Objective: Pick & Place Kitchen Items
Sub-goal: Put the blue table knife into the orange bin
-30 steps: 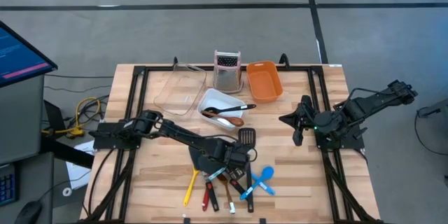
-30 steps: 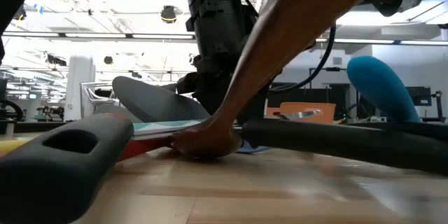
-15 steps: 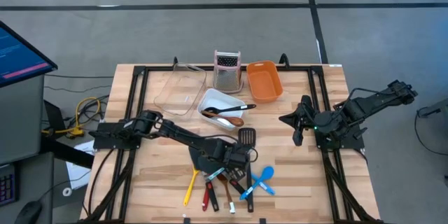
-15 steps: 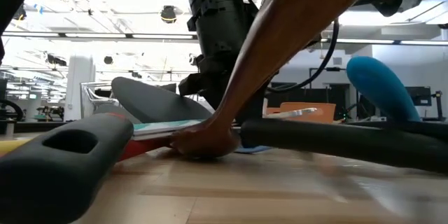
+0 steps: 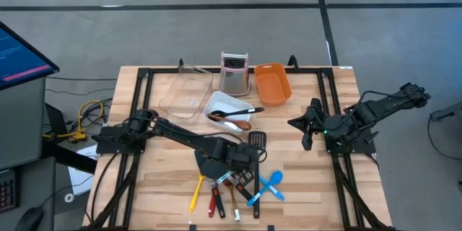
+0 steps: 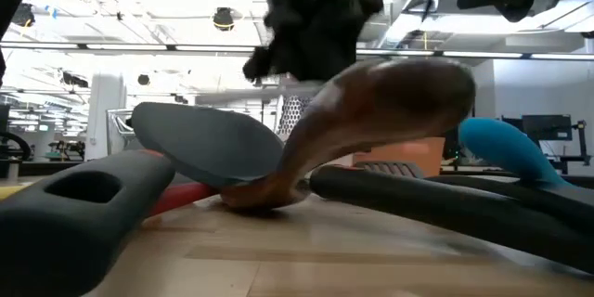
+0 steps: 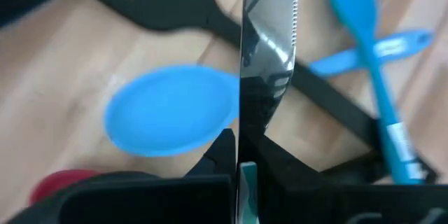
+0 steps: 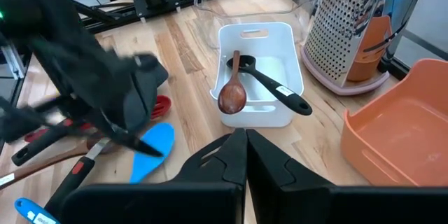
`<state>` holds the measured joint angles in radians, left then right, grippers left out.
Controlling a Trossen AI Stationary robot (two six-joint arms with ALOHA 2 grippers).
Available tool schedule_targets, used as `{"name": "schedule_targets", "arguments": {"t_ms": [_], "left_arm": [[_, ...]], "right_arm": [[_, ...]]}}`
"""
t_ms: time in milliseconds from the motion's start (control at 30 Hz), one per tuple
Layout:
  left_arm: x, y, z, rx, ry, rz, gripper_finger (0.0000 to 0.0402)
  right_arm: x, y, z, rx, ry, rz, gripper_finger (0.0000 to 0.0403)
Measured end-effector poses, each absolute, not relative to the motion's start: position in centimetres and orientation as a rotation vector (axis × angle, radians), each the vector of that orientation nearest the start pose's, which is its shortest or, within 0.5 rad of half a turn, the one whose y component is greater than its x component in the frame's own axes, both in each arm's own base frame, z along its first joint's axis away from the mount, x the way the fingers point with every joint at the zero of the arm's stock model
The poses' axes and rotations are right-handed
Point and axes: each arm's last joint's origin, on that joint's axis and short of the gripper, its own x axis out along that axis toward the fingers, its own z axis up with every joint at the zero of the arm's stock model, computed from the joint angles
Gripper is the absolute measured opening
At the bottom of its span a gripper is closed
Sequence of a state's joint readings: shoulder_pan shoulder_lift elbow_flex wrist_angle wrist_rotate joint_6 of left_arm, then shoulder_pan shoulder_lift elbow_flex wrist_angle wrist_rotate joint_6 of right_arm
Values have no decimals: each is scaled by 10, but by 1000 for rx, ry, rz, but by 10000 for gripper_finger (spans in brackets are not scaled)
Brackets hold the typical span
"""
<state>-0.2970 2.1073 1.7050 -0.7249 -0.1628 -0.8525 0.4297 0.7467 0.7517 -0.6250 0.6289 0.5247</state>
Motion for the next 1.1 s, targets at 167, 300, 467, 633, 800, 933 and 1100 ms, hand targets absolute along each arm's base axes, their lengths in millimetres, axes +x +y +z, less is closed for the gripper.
{"name": "schedule_targets", "arguments": {"t_ms": [167, 300, 467, 633, 800, 933, 1100], "left_arm": [[416, -120, 247, -505, 923, 369, 2], [401, -117, 285, -472, 787, 406, 2], [378, -115, 327, -412, 631, 446, 1], [356, -118, 358, -360, 525, 462, 1], [341, -123, 374, -301, 477, 453, 1], [339, -122, 376, -243, 475, 450, 1], [343, -113, 377, -202, 473, 468, 1]], "right_arm": [[139, 45, 291, 197, 467, -324, 0], [139, 45, 291, 197, 466, -325, 0], [139, 45, 291, 197, 467, -325, 0], [139, 45, 291, 195, 470, -326, 0], [139, 45, 291, 195, 469, -326, 0], [140, 46, 293, 214, 443, -318, 0], [147, 50, 305, 292, 337, -235, 0]]}}
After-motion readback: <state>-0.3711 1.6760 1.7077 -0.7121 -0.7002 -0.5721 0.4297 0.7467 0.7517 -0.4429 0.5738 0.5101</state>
